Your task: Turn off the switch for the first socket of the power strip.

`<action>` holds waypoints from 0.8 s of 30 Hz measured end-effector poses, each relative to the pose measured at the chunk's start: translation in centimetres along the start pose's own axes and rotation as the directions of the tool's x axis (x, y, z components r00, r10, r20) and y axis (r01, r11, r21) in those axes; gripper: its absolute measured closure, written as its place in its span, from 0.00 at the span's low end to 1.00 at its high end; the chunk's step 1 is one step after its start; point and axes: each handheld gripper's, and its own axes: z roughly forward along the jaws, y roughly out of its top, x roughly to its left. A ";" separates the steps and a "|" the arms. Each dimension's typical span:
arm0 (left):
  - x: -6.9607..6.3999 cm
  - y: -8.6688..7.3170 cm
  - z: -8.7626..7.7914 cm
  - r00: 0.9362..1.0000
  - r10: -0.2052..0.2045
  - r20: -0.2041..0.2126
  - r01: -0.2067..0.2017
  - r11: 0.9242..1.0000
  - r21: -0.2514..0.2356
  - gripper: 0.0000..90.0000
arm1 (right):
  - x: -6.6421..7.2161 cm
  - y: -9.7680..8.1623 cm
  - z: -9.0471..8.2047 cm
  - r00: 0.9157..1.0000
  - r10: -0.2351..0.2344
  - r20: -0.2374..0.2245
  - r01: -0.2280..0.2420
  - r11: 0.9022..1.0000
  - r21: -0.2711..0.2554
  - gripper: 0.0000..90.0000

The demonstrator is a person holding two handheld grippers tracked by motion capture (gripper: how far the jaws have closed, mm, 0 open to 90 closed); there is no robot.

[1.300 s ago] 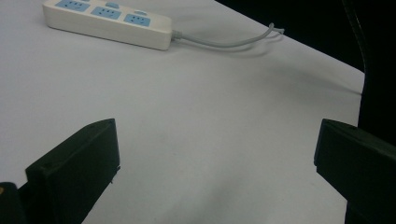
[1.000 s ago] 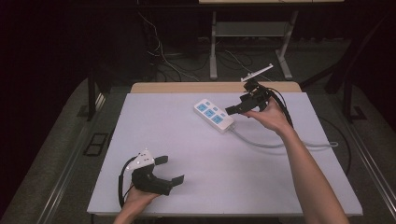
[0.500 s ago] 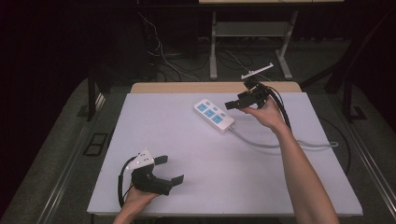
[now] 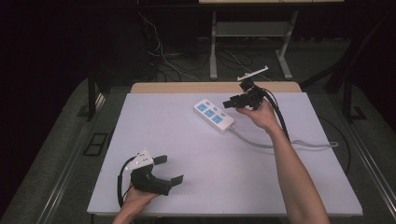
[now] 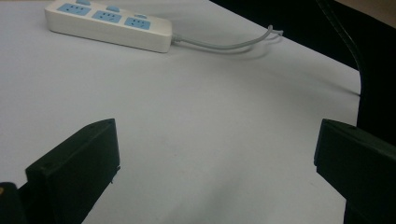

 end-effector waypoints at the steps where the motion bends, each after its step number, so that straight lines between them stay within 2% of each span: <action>1: 0.0 0.0 0.0 1.000 0.000 0.000 0.000 1.000 -0.001 0.00 | -0.1 0.0 0.1 1.000 0.003 0.003 -0.003 1.000 -0.002 0.60; 6: 0.0 0.0 0.0 1.000 0.001 -0.001 -0.001 1.000 -0.002 0.00 | -0.4 -0.3 0.7 1.000 0.016 0.002 -0.016 1.000 0.005 0.74; 7: 0.0 0.0 0.0 1.000 0.001 0.000 -0.001 1.000 -0.002 0.00 | -0.6 -0.4 1.0 1.000 0.016 -0.006 -0.016 1.000 0.007 0.80; 8: 0.0 0.0 0.0 1.000 0.001 0.000 -0.001 1.000 -0.002 0.00 | -0.6 -0.4 1.0 1.000 0.016 -0.006 -0.016 1.000 0.007 0.80; 9: 0.0 0.0 0.0 1.000 0.001 0.001 -0.001 1.000 -0.001 0.00 | -0.7 -0.4 1.2 1.000 0.018 -0.011 -0.018 1.000 0.011 0.85; 10: 0.0 0.0 0.0 1.000 0.001 0.001 -0.001 1.000 -0.001 0.00 | -0.7 -0.4 1.2 1.000 0.018 -0.011 -0.018 1.000 0.011 0.85; 14: 0.0 0.0 0.0 1.000 0.002 0.001 -0.002 1.000 -0.002 0.00 | -0.9 -0.6 1.8 1.000 0.025 -0.008 -0.025 1.000 0.016 0.96; 18: 0.0 0.0 0.0 1.000 0.003 0.000 -0.003 1.000 -0.003 0.00 | -1.1 -0.7 2.2 0.999 0.034 0.001 -0.034 0.999 0.024 1.00; 24: 0.0 0.0 0.1 1.000 0.005 0.001 -0.005 1.000 -0.003 0.00 | -1.6 -1.1 3.1 0.999 0.049 -0.002 -0.049 0.998 0.047 1.00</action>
